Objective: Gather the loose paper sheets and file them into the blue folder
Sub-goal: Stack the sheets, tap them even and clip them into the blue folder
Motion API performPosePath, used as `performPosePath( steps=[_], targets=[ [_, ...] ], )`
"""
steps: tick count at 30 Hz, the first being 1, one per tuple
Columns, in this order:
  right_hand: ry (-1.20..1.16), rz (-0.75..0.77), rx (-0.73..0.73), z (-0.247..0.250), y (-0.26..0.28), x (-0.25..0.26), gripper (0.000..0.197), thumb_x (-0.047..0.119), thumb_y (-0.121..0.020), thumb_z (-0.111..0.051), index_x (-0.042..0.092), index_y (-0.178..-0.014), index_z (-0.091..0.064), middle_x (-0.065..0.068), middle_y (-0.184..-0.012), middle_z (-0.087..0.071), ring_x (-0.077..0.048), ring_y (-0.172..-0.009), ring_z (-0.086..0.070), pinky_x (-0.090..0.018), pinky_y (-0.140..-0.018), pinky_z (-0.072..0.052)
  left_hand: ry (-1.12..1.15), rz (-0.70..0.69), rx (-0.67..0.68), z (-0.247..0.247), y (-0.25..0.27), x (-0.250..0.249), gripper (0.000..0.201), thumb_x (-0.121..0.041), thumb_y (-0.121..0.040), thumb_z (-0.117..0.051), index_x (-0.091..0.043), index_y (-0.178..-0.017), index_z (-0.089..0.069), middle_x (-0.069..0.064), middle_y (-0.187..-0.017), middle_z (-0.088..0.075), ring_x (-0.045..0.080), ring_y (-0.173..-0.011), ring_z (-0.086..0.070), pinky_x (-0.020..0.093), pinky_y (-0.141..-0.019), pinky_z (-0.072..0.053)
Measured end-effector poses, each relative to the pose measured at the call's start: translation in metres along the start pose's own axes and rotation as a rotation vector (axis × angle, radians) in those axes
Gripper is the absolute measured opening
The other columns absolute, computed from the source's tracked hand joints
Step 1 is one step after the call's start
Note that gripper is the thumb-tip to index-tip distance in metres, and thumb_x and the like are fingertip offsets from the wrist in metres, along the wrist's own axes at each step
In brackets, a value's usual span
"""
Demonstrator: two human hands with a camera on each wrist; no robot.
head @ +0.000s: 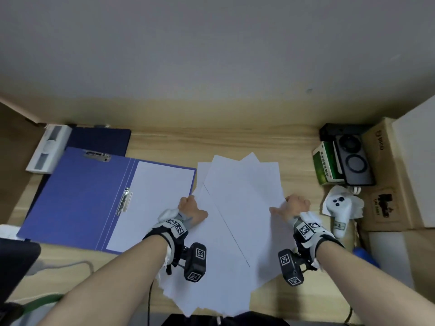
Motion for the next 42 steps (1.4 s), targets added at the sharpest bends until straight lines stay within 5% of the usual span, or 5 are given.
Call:
performPosePath(
  steps=[7, 11, 16, 26, 42],
  targets=[
    [-0.405, -0.126, 0.002, -0.003, 0.044, -0.024, 0.059, 0.023, -0.07, -0.079, 0.006, -0.121, -0.054, -0.012, -0.116, -0.058, -0.03, -0.096, -0.06, -0.034, -0.08, -0.048, -0.089, 0.03, 0.005, -0.003, 0.007, 0.009, 0.039, -0.031, -0.079, -0.063, -0.016, -0.114, -0.056, 0.007, -0.124, -0.048, 0.02, -0.112, -0.052, 0.023, -0.081, -0.038],
    [-0.465, -0.077, 0.166, -0.029, 0.069, -0.016, 0.044, 0.033, -0.072, -0.077, 0.018, -0.109, -0.06, 0.0, -0.103, -0.065, -0.017, -0.087, -0.059, -0.029, -0.077, -0.045, -0.032, -0.016, 0.103, -0.011, 0.012, 0.01, 0.026, -0.02, -0.085, -0.057, -0.015, -0.069, -0.039, 0.002, -0.074, -0.036, 0.017, -0.073, -0.048, 0.02, -0.058, -0.032],
    [-0.441, -0.06, 0.175, -0.039, 0.094, -0.002, 0.029, 0.033, -0.073, -0.073, 0.022, -0.089, -0.052, 0.004, -0.084, -0.053, -0.017, -0.076, -0.05, -0.027, -0.065, -0.037, 0.221, -0.062, 0.178, -0.029, 0.024, 0.019, 0.049, -0.017, -0.087, -0.058, -0.009, -0.131, -0.038, 0.007, -0.117, -0.051, 0.022, -0.102, -0.049, 0.027, -0.08, -0.038],
    [-0.633, 0.03, 0.012, -0.027, 0.106, 0.016, 0.012, 0.011, -0.077, -0.074, 0.01, -0.088, -0.07, -0.008, -0.083, -0.067, -0.027, -0.075, -0.063, -0.036, -0.068, -0.052, 0.202, -0.439, 0.342, -0.039, 0.043, 0.017, 0.038, -0.01, -0.086, -0.061, -0.009, -0.124, -0.064, 0.007, -0.126, -0.064, 0.014, -0.103, -0.059, 0.022, -0.082, -0.044],
    [-0.86, -0.121, -0.042, 0.011, 0.122, -0.053, 0.008, 0.002, -0.088, -0.064, 0.001, -0.096, -0.063, -0.009, -0.079, -0.062, -0.02, -0.068, -0.055, -0.03, -0.062, -0.044, -0.452, -0.509, -0.112, -0.055, 0.038, 0.043, 0.113, -0.064, -0.077, -0.064, -0.021, -0.155, 0.007, 0.009, -0.162, 0.008, 0.031, -0.149, 0.001, 0.053, -0.117, -0.016]
  ],
)
Point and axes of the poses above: each hand's wrist, its own y-axis away from the middle knuckle, its own z-axis out of the back of the hand, x = y × z, the point moved 8 cm from there along -y, towards the middle knuckle
